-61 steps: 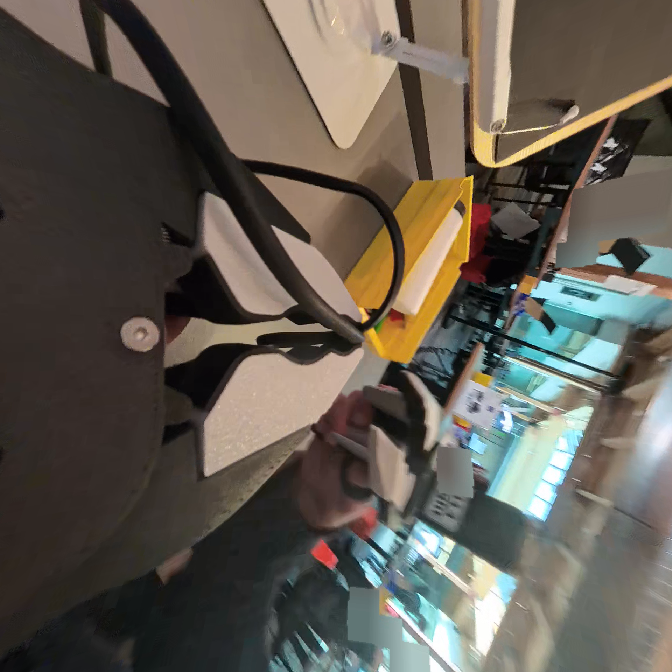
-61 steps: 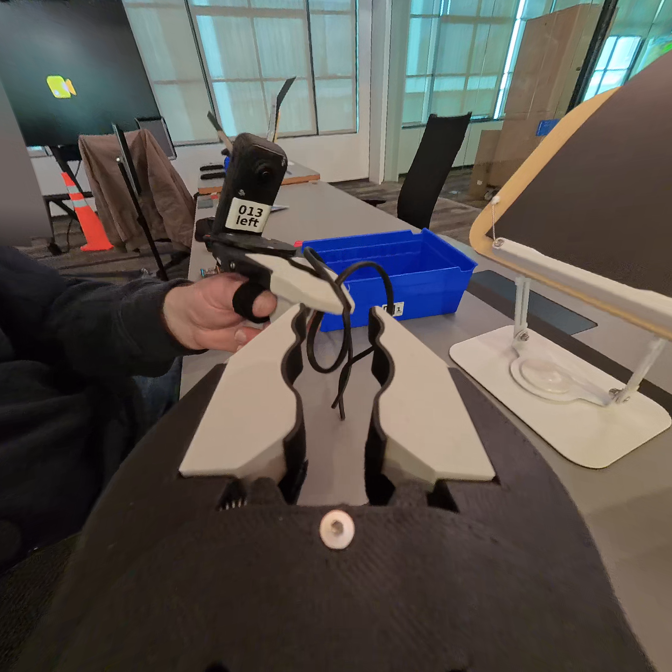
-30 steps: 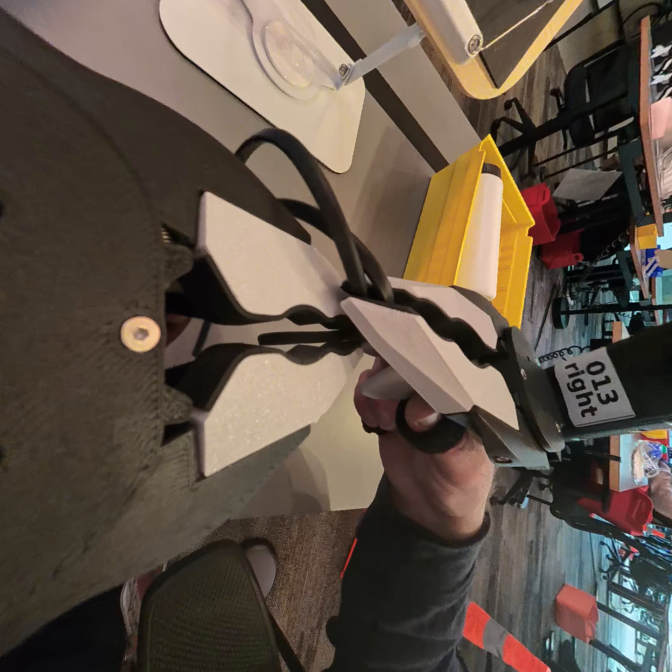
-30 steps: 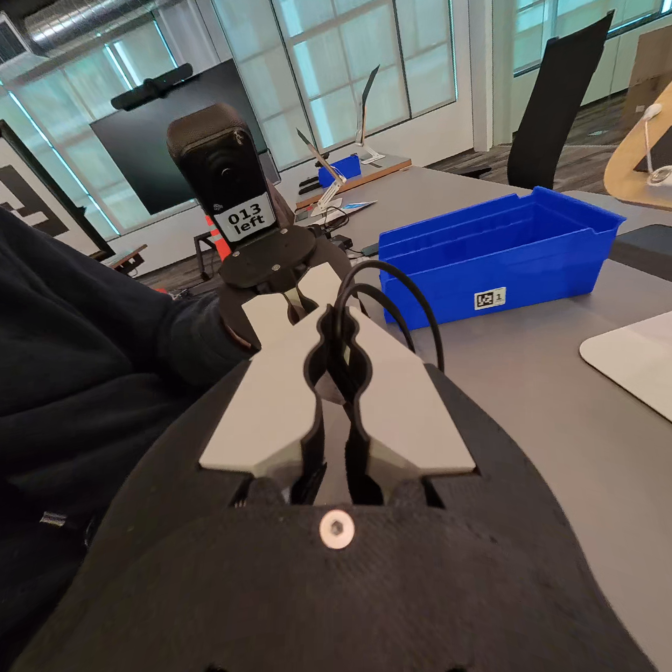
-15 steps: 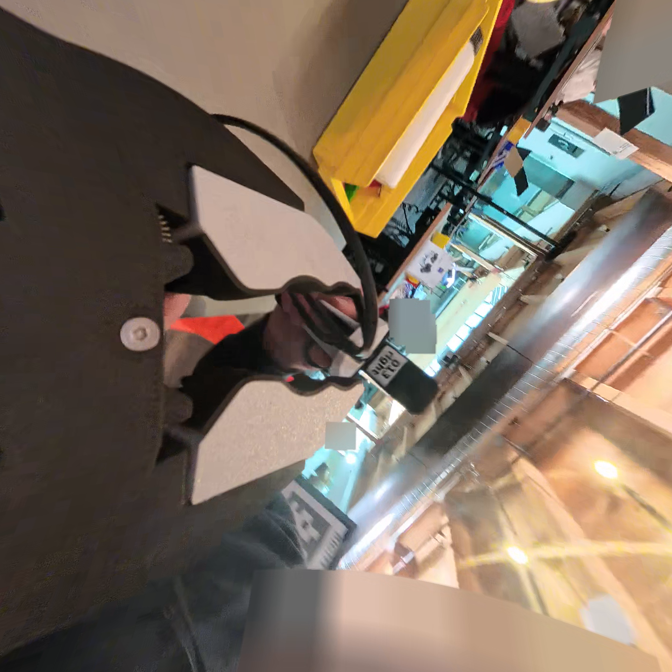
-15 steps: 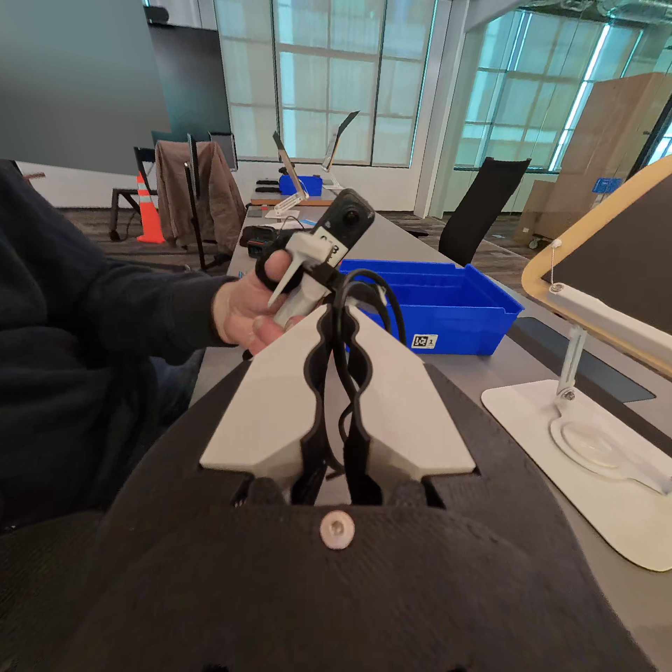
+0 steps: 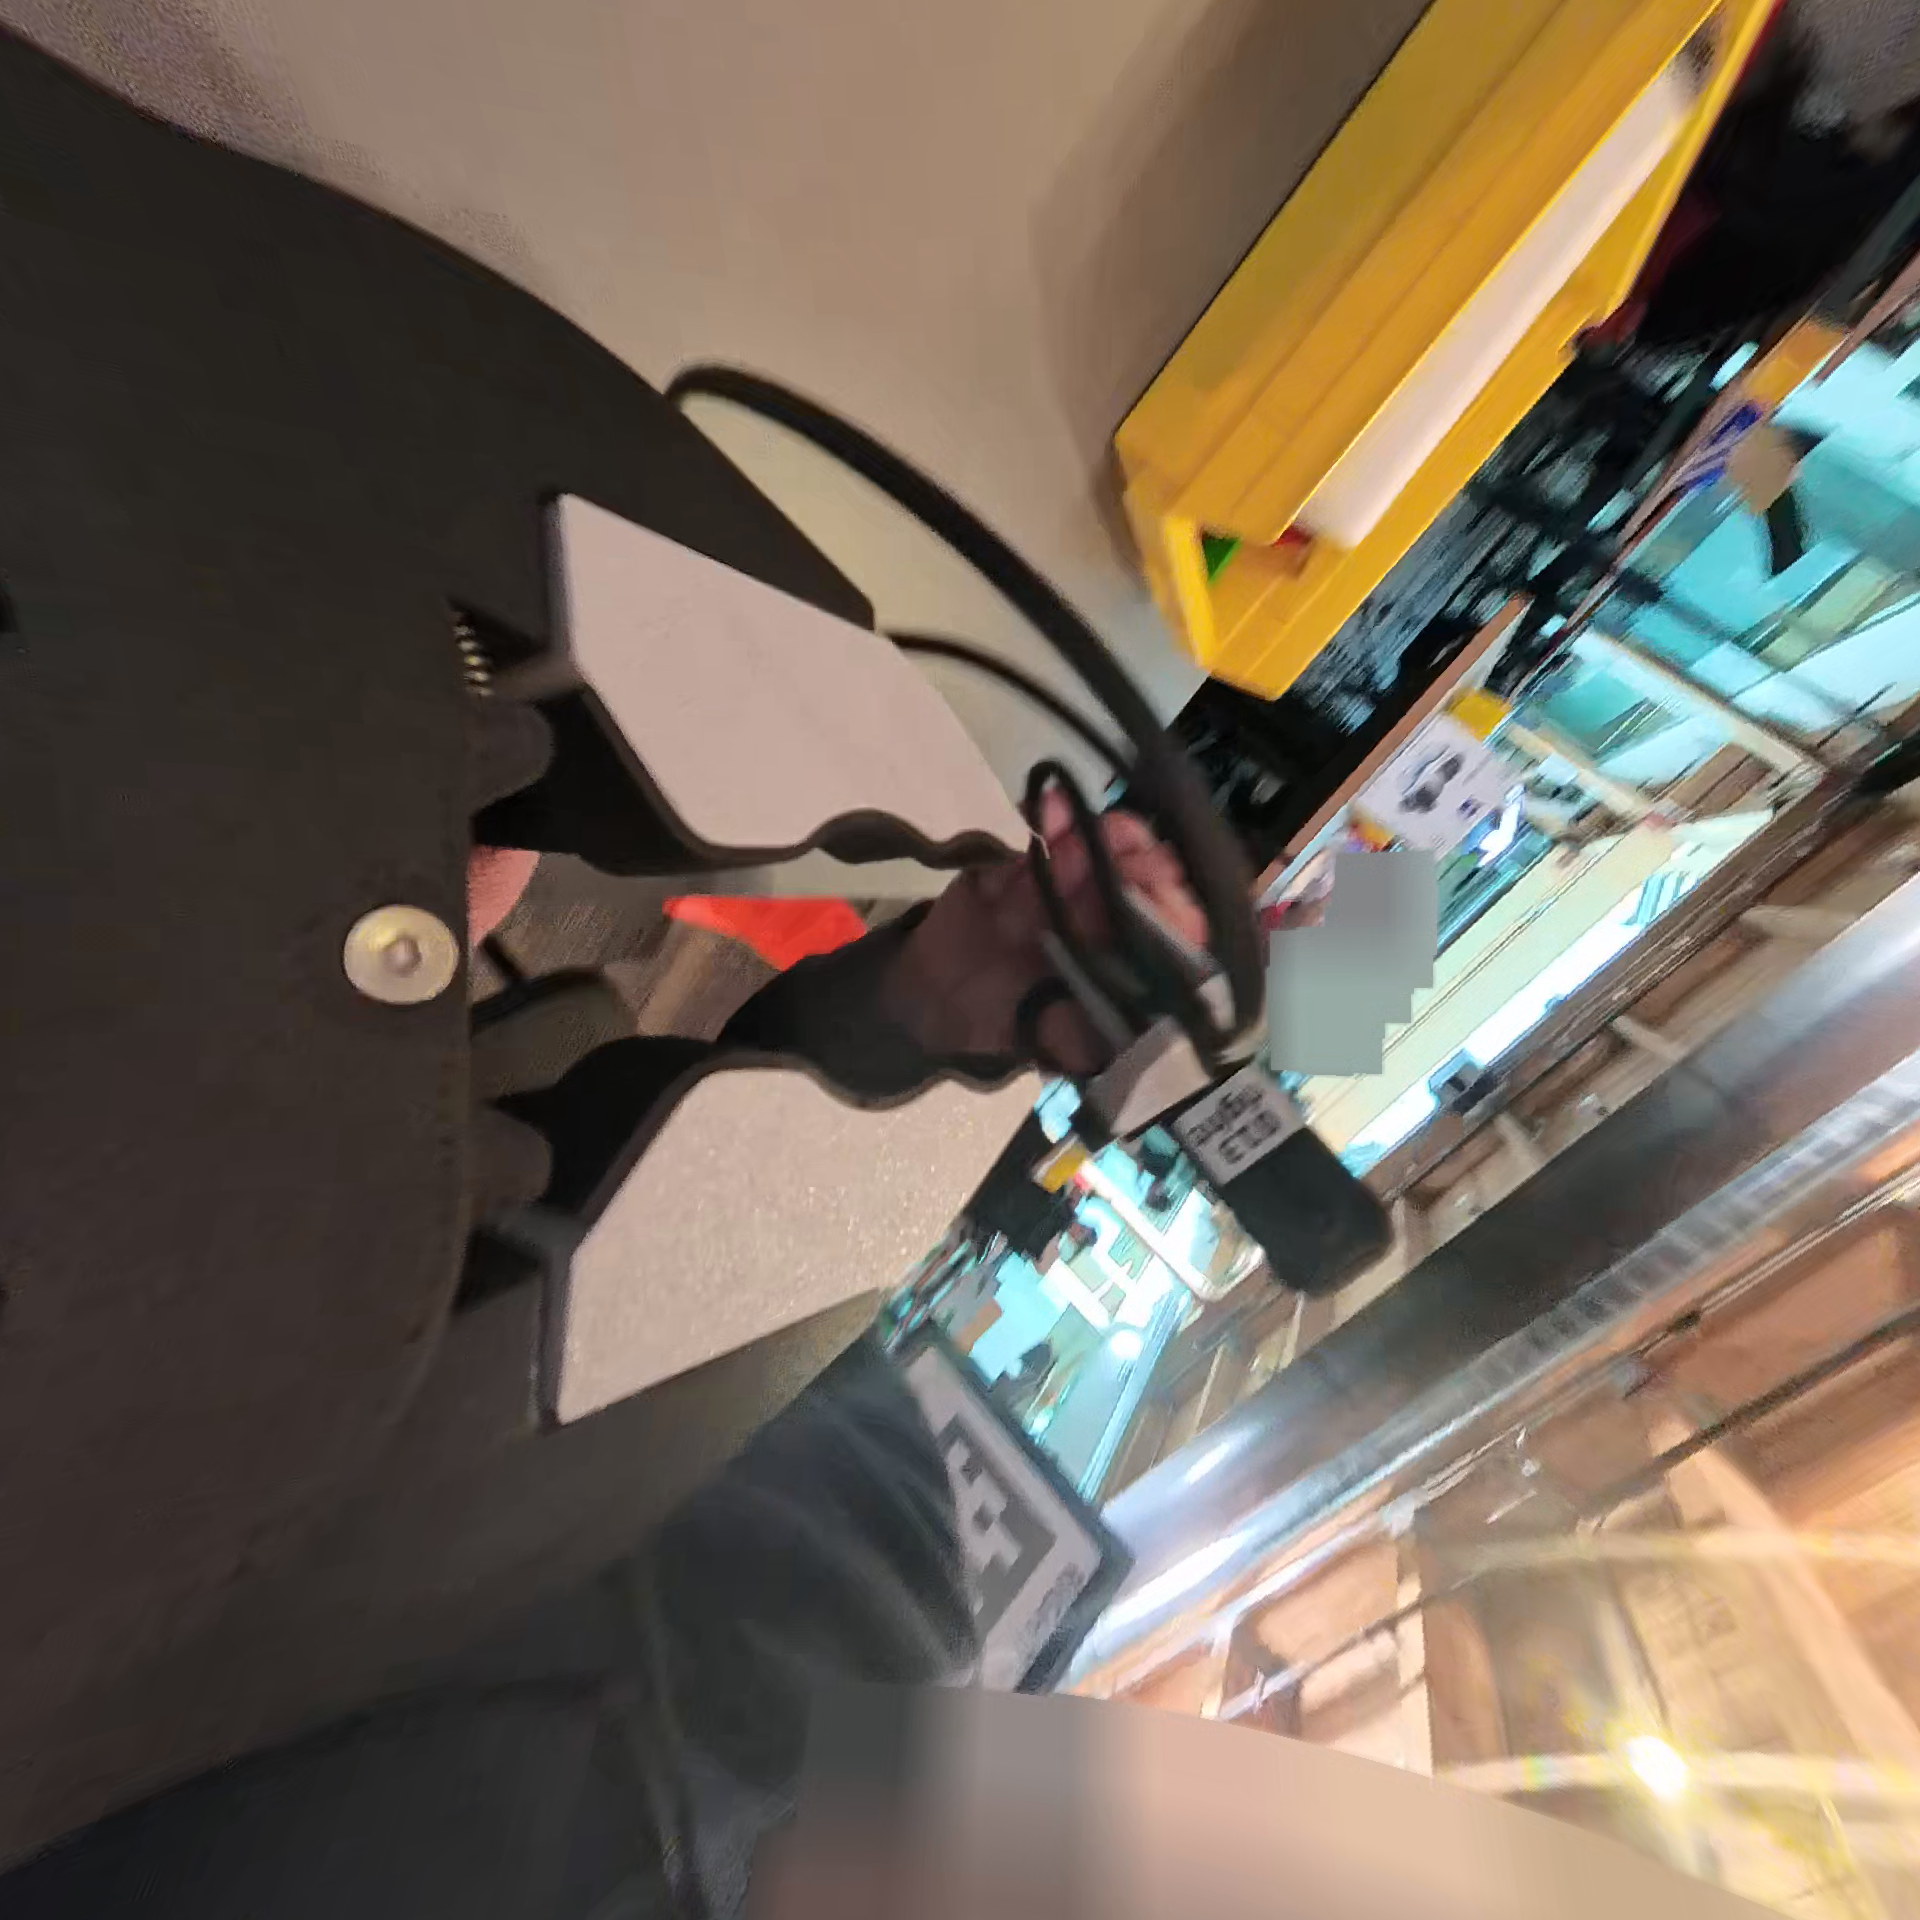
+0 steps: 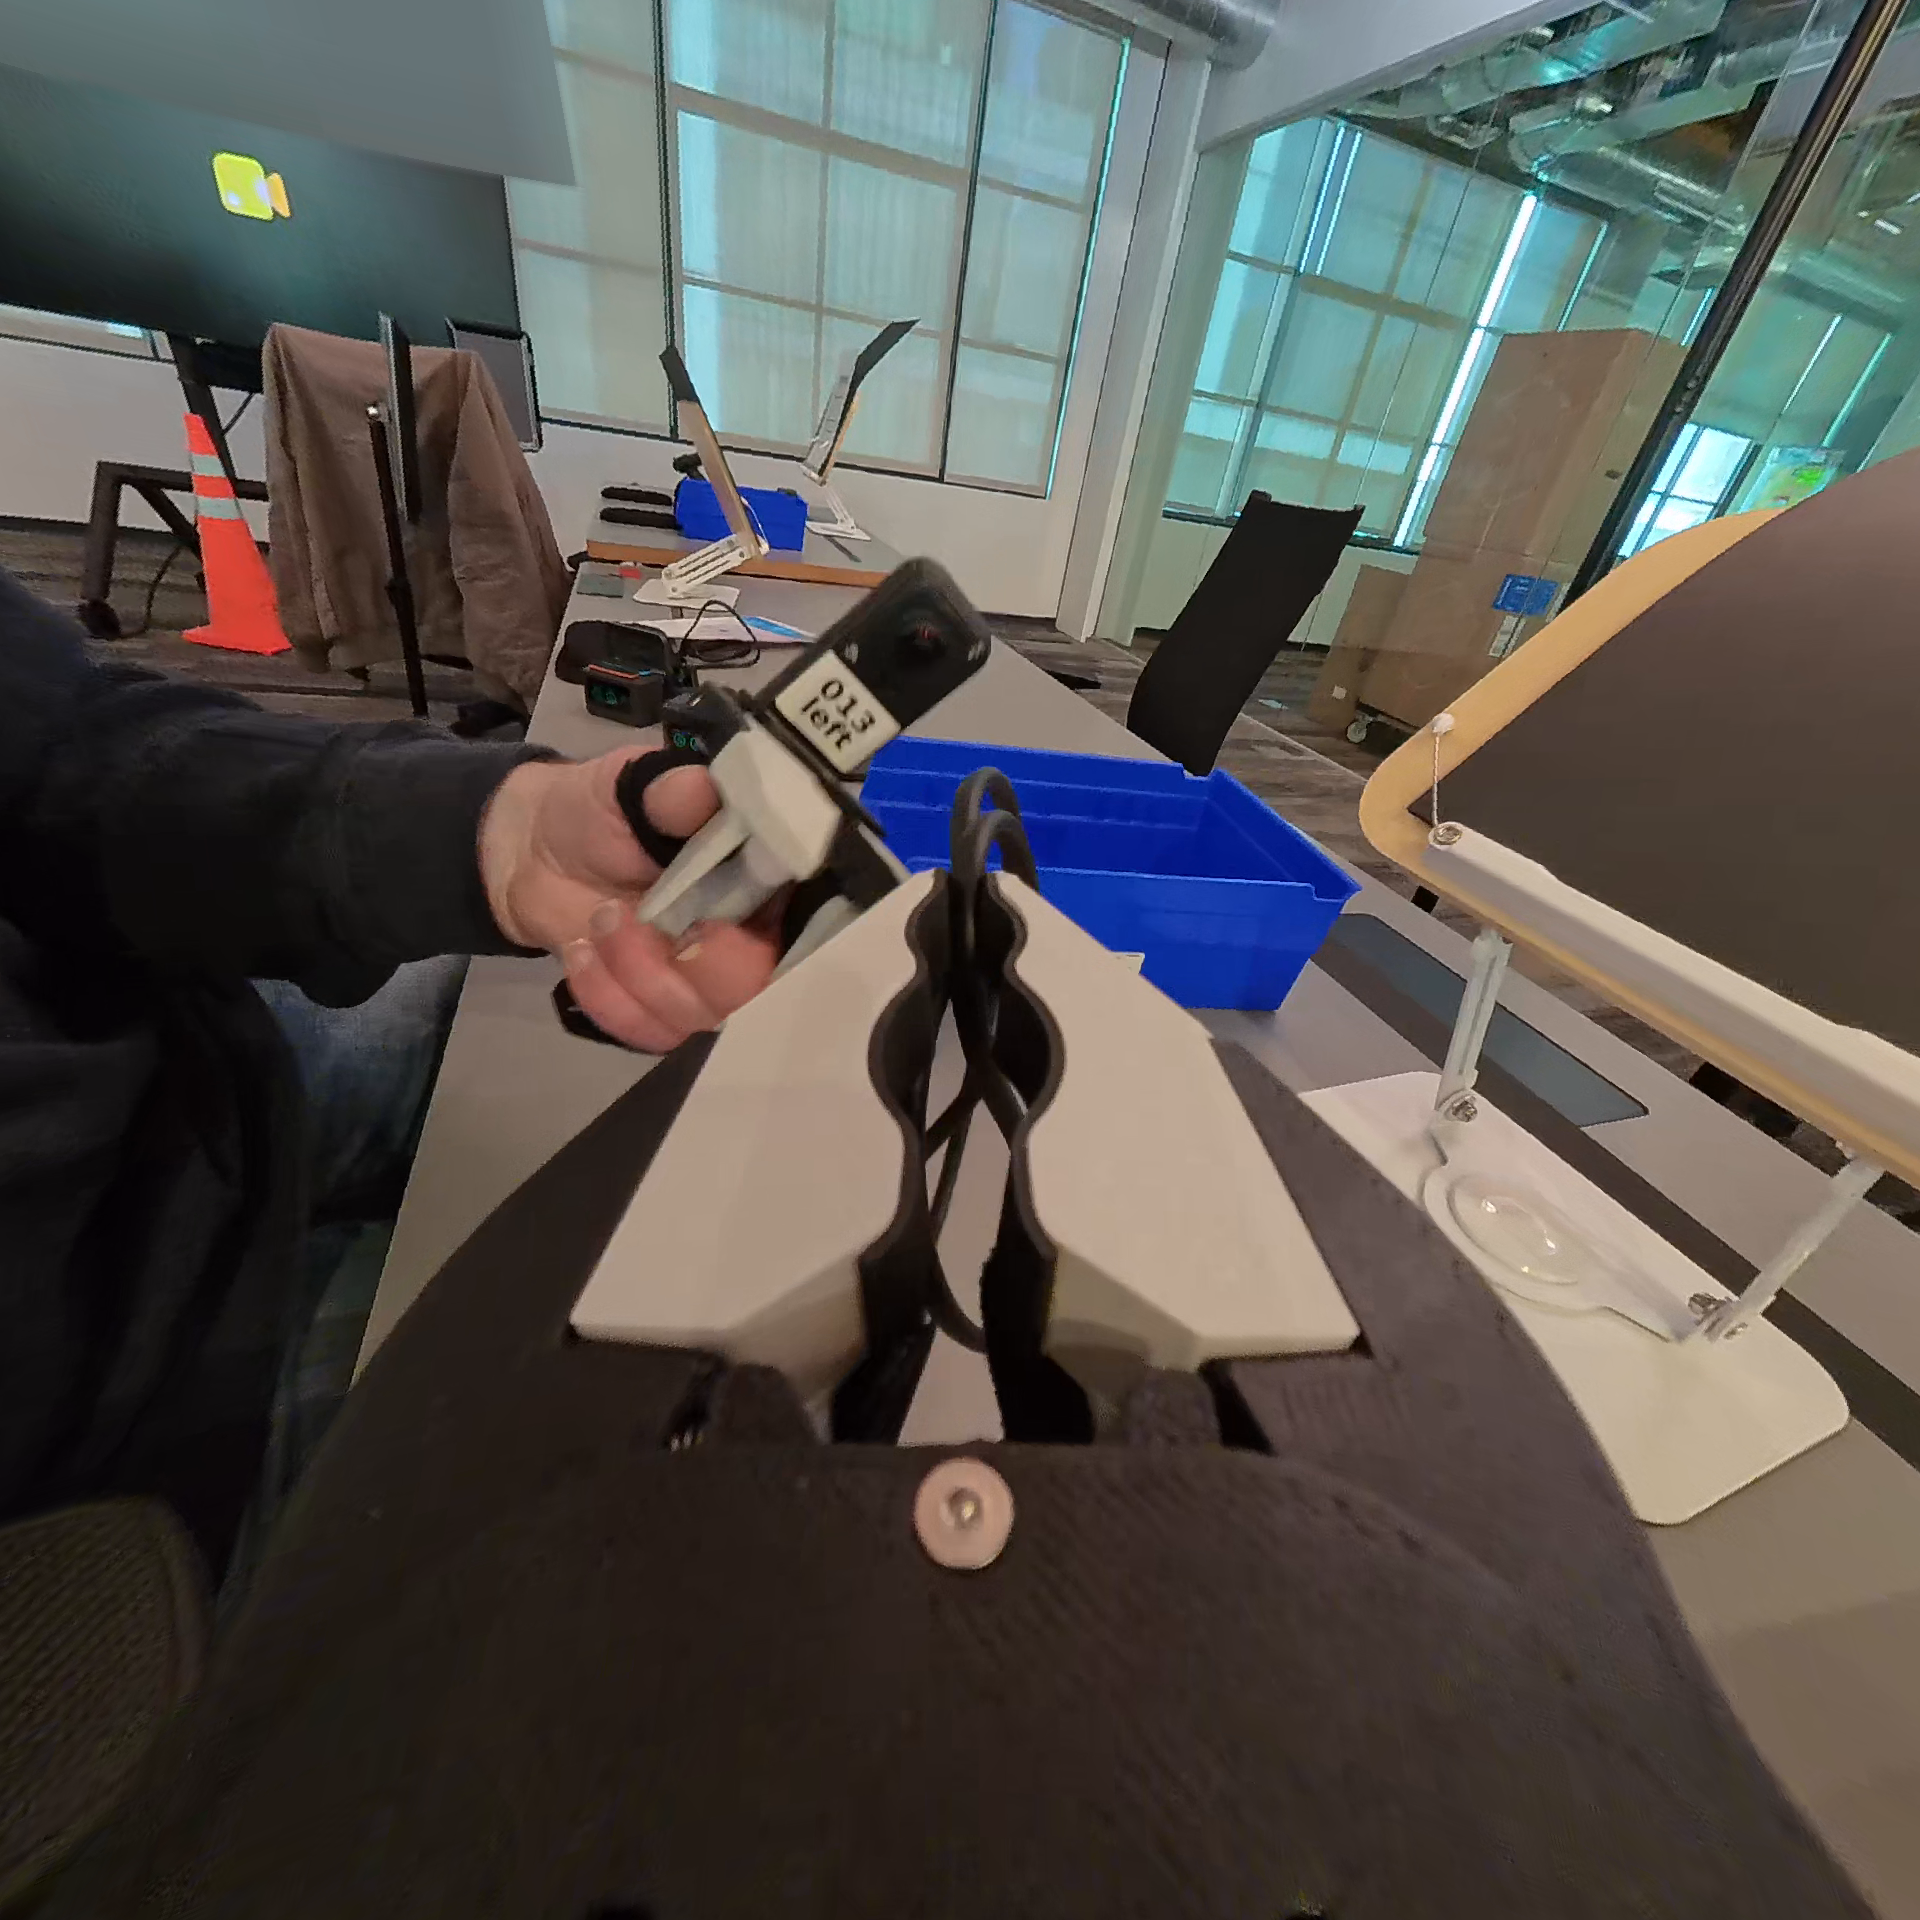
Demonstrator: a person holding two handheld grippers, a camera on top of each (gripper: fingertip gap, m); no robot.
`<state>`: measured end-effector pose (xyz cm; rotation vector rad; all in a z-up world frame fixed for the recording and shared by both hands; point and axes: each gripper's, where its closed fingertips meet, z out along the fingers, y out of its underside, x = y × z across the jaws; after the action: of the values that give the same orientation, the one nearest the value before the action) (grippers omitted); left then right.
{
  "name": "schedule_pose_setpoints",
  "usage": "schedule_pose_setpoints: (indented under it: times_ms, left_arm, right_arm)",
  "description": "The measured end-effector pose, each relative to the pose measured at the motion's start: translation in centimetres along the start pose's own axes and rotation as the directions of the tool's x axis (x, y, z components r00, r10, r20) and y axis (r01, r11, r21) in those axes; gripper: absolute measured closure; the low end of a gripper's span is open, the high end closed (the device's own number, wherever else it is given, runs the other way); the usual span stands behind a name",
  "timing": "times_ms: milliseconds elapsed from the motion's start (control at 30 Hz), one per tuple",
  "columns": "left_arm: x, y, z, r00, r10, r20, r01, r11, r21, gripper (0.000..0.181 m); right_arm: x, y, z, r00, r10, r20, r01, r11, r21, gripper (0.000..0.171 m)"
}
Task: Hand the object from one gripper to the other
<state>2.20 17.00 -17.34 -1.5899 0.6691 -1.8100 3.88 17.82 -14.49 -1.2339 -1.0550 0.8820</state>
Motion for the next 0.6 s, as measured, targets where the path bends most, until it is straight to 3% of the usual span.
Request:
schedule_pose_setpoints:
  times_ms: [133,233,300,600]
  left_arm:
    - [1.6,1.8,1.7,0.981,-0.130,-0.146,0.132,0.991,0.004,0.131]
    - [1.0,-0.1,2.2,0.963,-0.182,-0.198,0.215,0.963,0.161,0.128]
    - [0.6,-1.6,1.9,0.958,-0.185,-0.220,0.239,0.937,0.255,0.132]
    - [0.9,-2.6,1.7,0.982,-0.104,-0.158,0.146,0.949,0.278,0.167]
  right_arm:
    - [-0.7,-0.3,0.4,1.000,-0.010,0.014,0.010,1.000,0.010,0.170]
    - [-1.6,0.0,0.5,1.000,-0.014,0.026,0.014,1.000,-0.002,0.171]
    - [-2.1,0.3,0.4,0.999,-0.002,0.032,0.003,1.000,-0.007,0.171]
    - [-2.9,2.0,0.0,0.997,0.070,0.035,-0.070,0.998,0.008,0.170]
